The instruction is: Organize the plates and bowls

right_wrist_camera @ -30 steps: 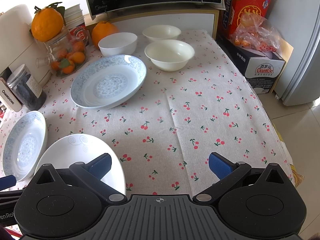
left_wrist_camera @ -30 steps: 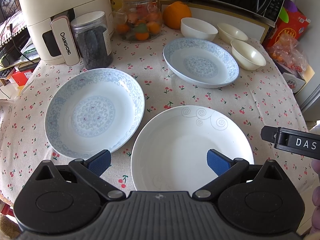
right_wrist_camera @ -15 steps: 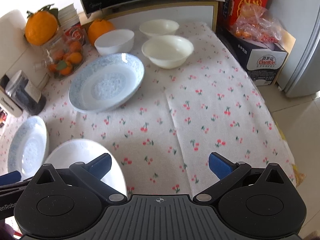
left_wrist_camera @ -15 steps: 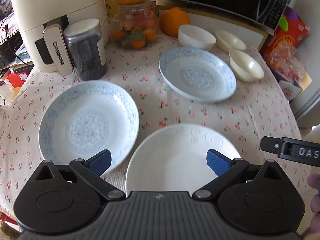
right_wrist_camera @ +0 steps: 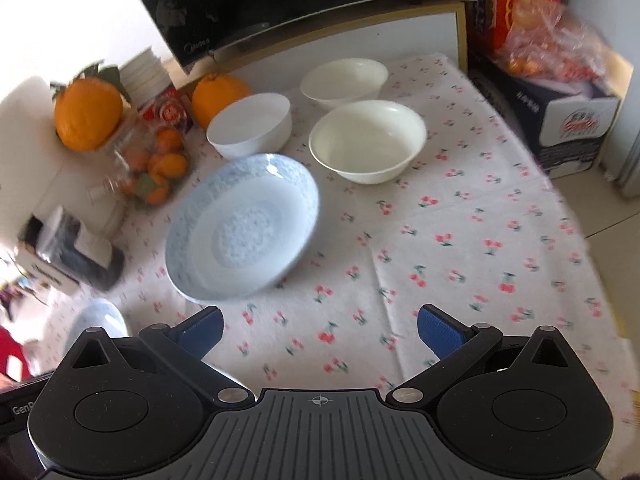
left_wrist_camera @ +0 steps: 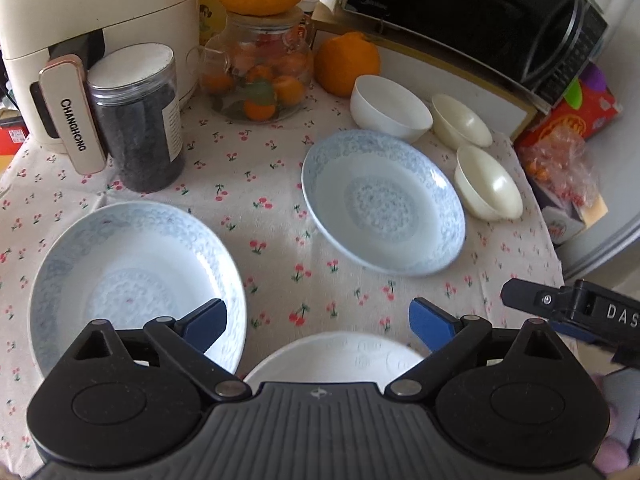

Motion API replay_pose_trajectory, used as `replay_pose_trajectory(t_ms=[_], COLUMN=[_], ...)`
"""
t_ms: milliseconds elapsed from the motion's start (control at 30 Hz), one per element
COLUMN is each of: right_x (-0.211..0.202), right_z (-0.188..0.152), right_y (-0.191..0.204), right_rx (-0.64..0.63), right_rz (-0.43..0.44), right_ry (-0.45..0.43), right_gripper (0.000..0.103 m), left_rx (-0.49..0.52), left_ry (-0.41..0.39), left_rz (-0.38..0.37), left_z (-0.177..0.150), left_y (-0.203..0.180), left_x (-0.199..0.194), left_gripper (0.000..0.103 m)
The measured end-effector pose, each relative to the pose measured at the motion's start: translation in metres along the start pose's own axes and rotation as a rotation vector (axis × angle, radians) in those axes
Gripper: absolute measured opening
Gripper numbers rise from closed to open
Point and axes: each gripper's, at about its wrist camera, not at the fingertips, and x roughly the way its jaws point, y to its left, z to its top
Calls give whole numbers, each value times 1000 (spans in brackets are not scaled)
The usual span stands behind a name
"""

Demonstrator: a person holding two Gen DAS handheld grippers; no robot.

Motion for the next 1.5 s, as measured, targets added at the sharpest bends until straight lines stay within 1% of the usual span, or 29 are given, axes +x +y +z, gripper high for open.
replay_pose_trajectory(t_ms=[67, 133, 267, 367, 467, 567, 633, 667, 700, 733, 767, 833, 867, 933, 1000, 1033, 1100, 1267, 1333, 1500], right_x=[11, 19, 33, 46, 58, 68, 72, 75, 77, 79, 82, 87, 89, 92, 95, 97, 99, 102, 102, 96], right_z=[6, 13, 27, 31, 32, 34, 34, 34, 34, 33, 33, 31, 31, 30, 29, 29, 27, 26, 26, 26], right_y=[-6, -13, -27, -35, -39, -42, -43, -43, -43, -44, -43, -43, -43, -42, -41, -41, -39, -36, -37, -36], right_rx=[45, 100, 220, 284, 323, 357, 373, 379, 383, 385, 389, 394, 396, 397, 398, 396, 387, 360, 359, 343], right_rz=[48, 94, 195, 227, 229, 237, 242, 242, 242, 241, 237, 231, 232, 235, 240, 240, 236, 217, 219, 199], right_ry=[9, 1, -20, -19, -14, -16, -14, -12, -9, -9, -5, 0, 3, 7, 11, 14, 19, 24, 28, 52], right_gripper=[103, 103, 102, 97, 90, 80, 70, 68, 63, 57, 53, 42, 40, 31, 26, 24, 20, 13, 11, 11], left_rx=[-7, -30, -77, -106, -111, -138, -157, -166, -172, -178, -183, -194, -196, -191, -184, -186, -191, -190, -172, -102], left_ry=[-8, -16, -14, -25, -47, -49, -51, -51, -51, -52, -51, -46, -44, -42, -37, -35, -30, -24, -28, -28], left_rz=[-4, -22, -58, -109, -134, -159, -180, -187, -193, -196, -196, -195, -191, -182, -168, -165, -163, -157, -149, -107], left_z=[6, 12, 25, 31, 35, 40, 41, 41, 42, 41, 41, 42, 42, 42, 43, 41, 41, 39, 38, 34], left_y=[0, 3, 9, 12, 14, 17, 19, 19, 19, 20, 20, 22, 23, 22, 22, 23, 26, 32, 30, 18], left_x=[7, 18, 37, 45, 50, 59, 62, 64, 66, 67, 68, 71, 73, 77, 80, 81, 83, 85, 85, 80], left_gripper=[95, 92, 78, 70, 62, 54, 49, 47, 45, 45, 42, 36, 33, 30, 23, 21, 16, 10, 10, 10])
